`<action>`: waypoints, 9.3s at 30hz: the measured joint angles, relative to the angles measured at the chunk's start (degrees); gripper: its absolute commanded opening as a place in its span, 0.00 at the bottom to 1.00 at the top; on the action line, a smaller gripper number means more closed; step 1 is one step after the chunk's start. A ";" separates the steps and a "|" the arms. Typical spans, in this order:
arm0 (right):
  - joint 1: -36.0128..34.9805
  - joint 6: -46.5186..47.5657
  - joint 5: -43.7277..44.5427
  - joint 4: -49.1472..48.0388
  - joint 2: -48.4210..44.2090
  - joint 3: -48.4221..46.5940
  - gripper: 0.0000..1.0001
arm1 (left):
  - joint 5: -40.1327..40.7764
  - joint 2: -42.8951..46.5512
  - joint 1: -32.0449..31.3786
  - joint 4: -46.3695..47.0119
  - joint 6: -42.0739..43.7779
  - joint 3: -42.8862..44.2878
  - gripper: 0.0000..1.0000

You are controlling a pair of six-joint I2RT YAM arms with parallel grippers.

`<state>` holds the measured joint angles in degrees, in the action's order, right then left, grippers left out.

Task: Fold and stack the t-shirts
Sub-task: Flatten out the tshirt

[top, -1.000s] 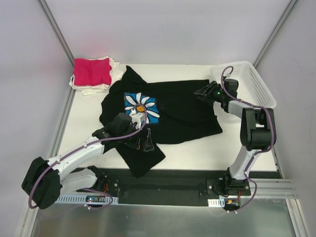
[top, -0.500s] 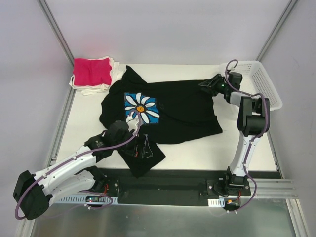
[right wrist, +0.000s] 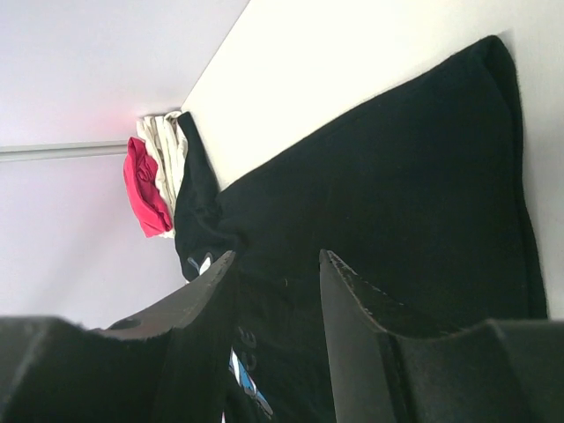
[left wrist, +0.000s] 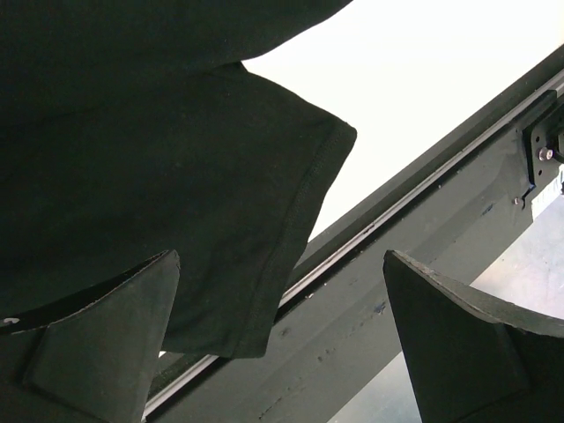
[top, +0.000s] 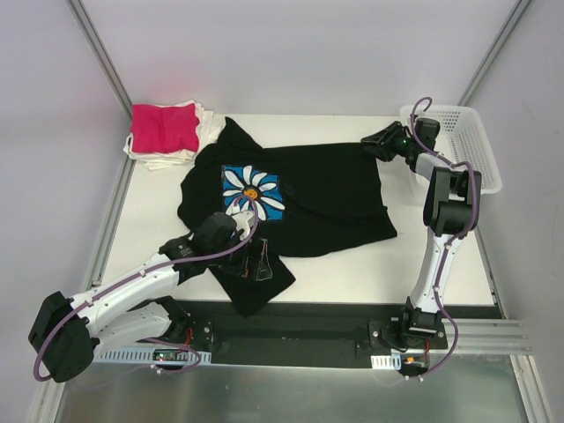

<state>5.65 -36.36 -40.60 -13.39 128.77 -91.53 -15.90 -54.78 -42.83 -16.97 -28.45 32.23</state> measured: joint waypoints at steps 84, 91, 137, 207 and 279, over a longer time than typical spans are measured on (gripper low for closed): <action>11.37 12.20 17.40 4.74 -60.52 72.11 0.48 | 1.01 0.94 -0.70 -4.68 9.86 10.40 0.99; 10.45 10.64 17.64 -0.74 -56.83 71.73 0.42 | 1.03 0.92 -0.70 -4.81 10.10 10.49 0.99; 17.38 14.97 29.68 20.72 -80.28 77.09 0.22 | 0.59 4.90 -0.70 -6.71 11.47 10.49 0.99; -6.88 15.02 19.96 21.59 -59.56 49.24 0.46 | 3.17 -8.41 -8.20 0.96 -5.11 0.13 0.99; -15.65 1.68 7.15 20.46 15.47 -24.17 0.45 | 28.35 11.91 -8.20 -18.03 -1.38 19.17 0.99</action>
<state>-10.00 -34.68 -33.45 7.07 144.24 -115.70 12.45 -42.87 -51.03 -35.00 -29.82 51.40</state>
